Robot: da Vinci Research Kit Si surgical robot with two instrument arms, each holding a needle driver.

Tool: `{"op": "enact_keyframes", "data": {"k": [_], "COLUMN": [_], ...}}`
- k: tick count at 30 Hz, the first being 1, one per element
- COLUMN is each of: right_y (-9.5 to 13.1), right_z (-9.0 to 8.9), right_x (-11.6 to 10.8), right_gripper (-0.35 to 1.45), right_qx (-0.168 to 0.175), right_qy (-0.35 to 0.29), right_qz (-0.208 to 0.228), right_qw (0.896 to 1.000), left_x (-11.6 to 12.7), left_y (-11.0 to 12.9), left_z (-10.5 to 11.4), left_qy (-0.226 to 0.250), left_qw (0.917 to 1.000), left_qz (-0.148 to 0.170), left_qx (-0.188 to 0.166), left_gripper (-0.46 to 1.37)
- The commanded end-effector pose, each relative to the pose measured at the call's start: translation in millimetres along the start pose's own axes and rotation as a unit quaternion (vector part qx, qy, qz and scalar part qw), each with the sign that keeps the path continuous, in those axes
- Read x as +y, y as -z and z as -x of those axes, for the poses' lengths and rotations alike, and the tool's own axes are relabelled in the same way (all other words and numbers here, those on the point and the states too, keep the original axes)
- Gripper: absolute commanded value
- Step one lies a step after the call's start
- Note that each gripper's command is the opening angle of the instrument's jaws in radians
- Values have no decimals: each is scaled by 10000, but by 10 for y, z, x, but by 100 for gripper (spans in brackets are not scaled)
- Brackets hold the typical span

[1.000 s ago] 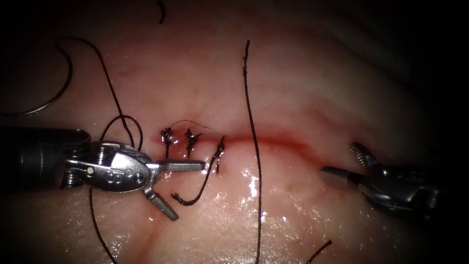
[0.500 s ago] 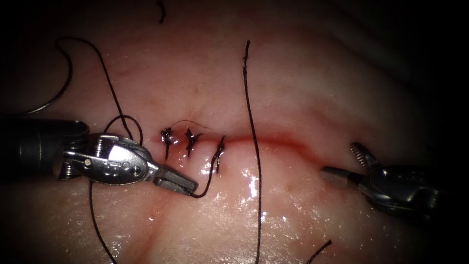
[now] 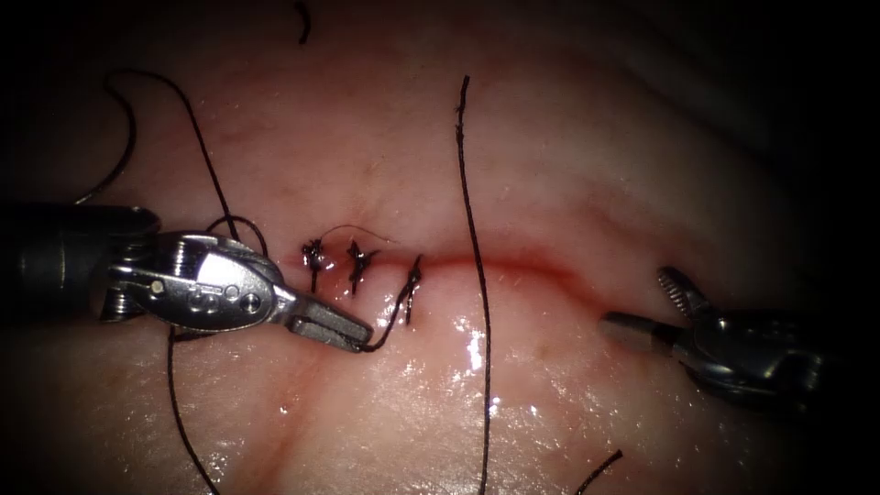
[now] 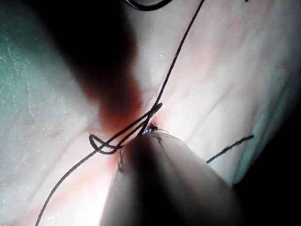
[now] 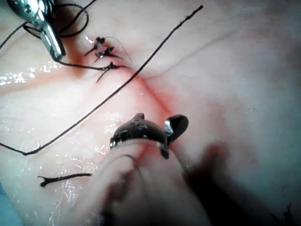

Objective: Wound Closure
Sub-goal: Cut the suture with the right hand

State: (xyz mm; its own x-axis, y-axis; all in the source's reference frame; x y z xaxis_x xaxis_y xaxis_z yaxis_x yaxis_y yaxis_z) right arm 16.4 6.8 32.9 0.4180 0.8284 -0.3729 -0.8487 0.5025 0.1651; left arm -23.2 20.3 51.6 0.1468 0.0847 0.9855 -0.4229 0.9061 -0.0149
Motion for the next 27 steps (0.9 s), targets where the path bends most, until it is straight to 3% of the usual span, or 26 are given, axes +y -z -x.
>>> {"op": "enact_keyframes", "data": {"k": [1,5,8,15,22,27], "right_y": [1,2,3,6,-3,-10], "right_z": [-1,-8,-9,-12,-33,-39], "right_x": [0,6,7,-8,-54,-75], "right_gripper": [84,96,92,96,93,79], "right_qx": [45,436,568,993,1597,1973], "right_qy": [-32,-111,69,786,1728,2317], "right_qz": [59,168,45,-950,-1930,-2248], "right_qw": [10000,9988,9984,9874,9526,9256], "left_x": [0,0,0,4,10,9], "left_y": [0,0,1,7,13,14], "left_z": [0,0,0,1,6,8], "left_qy": [2,1,2,289,361,365], "left_qw": [10000,10000,10000,9995,9991,9991], "left_qz": [13,25,41,103,179,181], "left_qx": [3,-5,-2,-4,88,94], "left_gripper": [-35,-35,-35,-35,-35,-35]}}
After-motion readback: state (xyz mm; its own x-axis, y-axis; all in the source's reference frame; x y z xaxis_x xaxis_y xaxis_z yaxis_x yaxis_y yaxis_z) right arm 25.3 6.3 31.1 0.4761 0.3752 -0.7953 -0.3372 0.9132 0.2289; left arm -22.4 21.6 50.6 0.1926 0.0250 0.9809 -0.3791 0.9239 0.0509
